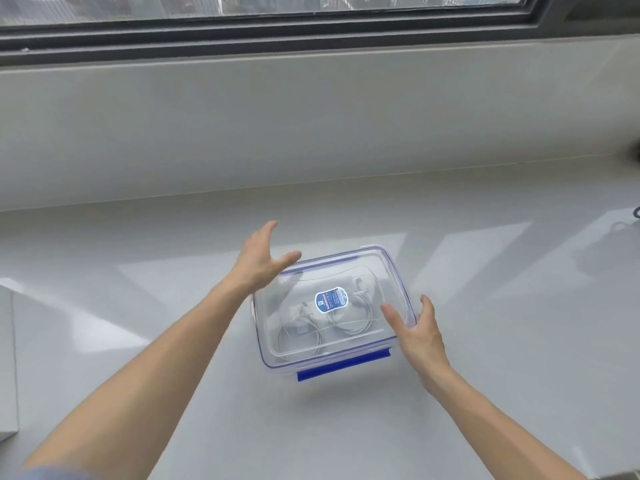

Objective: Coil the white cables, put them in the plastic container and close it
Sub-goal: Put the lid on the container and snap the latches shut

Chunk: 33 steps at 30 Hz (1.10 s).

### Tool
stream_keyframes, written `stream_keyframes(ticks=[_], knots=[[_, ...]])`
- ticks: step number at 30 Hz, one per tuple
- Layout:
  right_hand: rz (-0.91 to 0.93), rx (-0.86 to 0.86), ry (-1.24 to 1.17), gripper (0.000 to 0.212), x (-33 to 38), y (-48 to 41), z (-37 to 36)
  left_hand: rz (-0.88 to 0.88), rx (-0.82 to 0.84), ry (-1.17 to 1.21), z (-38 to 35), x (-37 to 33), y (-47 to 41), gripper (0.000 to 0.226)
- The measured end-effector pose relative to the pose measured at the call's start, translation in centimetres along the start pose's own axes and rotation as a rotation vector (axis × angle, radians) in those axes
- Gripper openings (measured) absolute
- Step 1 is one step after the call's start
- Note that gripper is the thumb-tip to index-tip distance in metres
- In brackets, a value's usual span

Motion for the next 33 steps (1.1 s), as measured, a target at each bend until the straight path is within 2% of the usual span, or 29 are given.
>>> stream_keyframes(ticks=[4,6,8,12,15,17,20,22,25,28,33], knots=[[-0.162,-0.082,-0.192,0.113,-2.0,1.6,-0.8,-0.034,0.378,0.015,-1.9,-0.8,-2.5,0.091],[-0.250,-0.120,-0.350,0.114,-2.8,2.2,-1.4,-0.022,0.507,-0.036,-2.9,-0.8,-2.9,0.092],[-0.356,-0.091,-0.544,0.103,-3.6,2.8,-2.7,-0.001,0.576,-0.048,-3.1,-0.7,-3.1,0.090],[-0.477,-0.056,-0.754,0.058,-3.7,4.2,-5.1,-0.011,0.646,0.017,-3.6,-0.8,-3.3,0.078],[-0.487,-0.122,-0.789,0.065,-3.4,4.8,-5.9,-0.041,0.593,0.026,-3.7,-0.9,-3.5,0.075],[-0.485,-0.150,-0.717,0.071,-3.3,5.1,-5.8,-0.079,0.522,-0.001,-3.5,-1.1,-3.7,0.071],[-0.469,-0.204,-0.617,0.064,-3.2,5.4,-5.5,-0.176,0.423,-0.043,-3.3,-1.8,-3.7,0.044],[-0.461,-0.233,-0.604,0.059,-2.9,5.6,-5.4,-0.222,0.368,-0.077,-3.4,-2.2,-3.5,0.035],[-0.469,-0.250,-0.607,0.050,-2.3,5.8,-5.6,-0.289,0.305,-0.161,-3.4,-2.4,-3.2,0.038],[-0.523,-0.193,-0.667,0.039,-1.7,6.1,-6.4,-0.337,0.279,-0.218,-3.4,-2.6,-3.0,0.040],[-0.555,-0.142,-0.690,0.036,-1.8,6.2,-7.3,-0.317,0.181,-0.357,-4.1,-3.6,-2.8,0.046]])
Point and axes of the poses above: each hand's wrist, its own y-axis away from the middle knuckle, its own z-axis out of the back of the hand, x = y × z, the point moved 4 cm from there along -y, towards the middle knuckle, and after that the axes turned 15 degrees about -y, right-handed, at the moved point
